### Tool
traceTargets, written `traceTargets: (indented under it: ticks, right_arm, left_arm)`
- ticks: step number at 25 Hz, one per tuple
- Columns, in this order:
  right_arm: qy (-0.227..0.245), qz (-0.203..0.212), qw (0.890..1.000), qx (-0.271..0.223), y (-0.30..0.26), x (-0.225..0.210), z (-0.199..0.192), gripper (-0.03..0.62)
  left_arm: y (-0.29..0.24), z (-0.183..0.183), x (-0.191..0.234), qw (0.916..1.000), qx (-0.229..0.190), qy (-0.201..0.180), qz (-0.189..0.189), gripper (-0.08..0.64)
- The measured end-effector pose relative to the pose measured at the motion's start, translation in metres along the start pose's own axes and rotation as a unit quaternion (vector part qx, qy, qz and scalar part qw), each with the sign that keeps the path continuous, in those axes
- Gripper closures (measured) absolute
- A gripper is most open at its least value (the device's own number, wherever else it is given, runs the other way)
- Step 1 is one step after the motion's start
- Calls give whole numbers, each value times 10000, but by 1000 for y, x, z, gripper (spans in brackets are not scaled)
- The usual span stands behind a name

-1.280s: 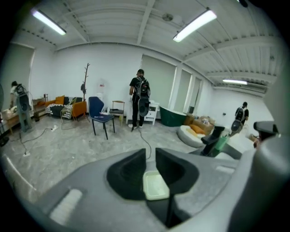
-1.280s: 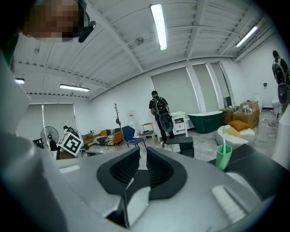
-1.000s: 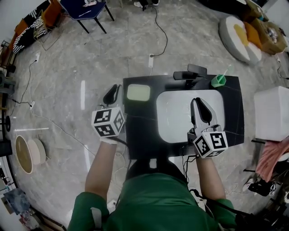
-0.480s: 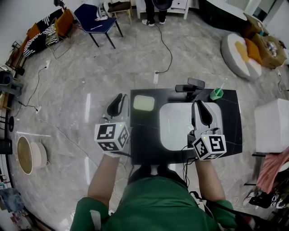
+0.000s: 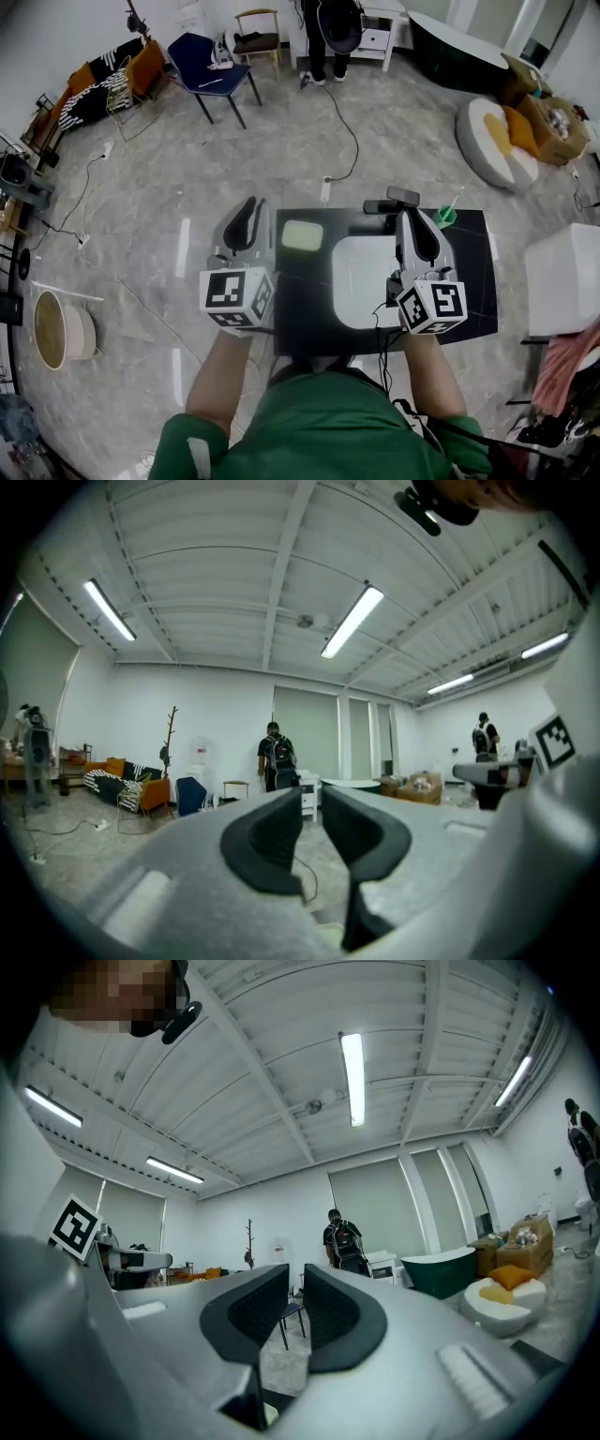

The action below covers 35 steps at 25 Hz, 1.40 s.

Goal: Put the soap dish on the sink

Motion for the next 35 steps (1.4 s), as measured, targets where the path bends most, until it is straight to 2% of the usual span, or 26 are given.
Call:
traceTargets:
  ticks: [8, 14, 21, 35]
  right_arm:
    - [243, 253, 9985, -419, 1, 19, 38, 543]
    - [402, 245, 9978, -461, 2, 24, 54, 543]
    - [511, 279, 9966, -575, 5, 26, 60, 543]
    - [452, 248, 9975, -489, 6, 21, 58, 542]
  left_arm:
    - [17, 37, 0, 9989, -461, 13, 11, 495]
    - [20, 50, 1, 9979, -643, 47, 57, 508]
    - [18, 49, -2, 9981, -608, 3, -61, 508]
    - [13, 43, -6, 9990, -431, 35, -100, 506]
Point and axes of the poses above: the fingertips, and each gripper's own axes: y backward along the fingers, x to its left, z out of its top, the point moved 6 cm from there along y, backward along the fingers, and after that the axes turned 6 degrees about z, right-handed, at the moved point
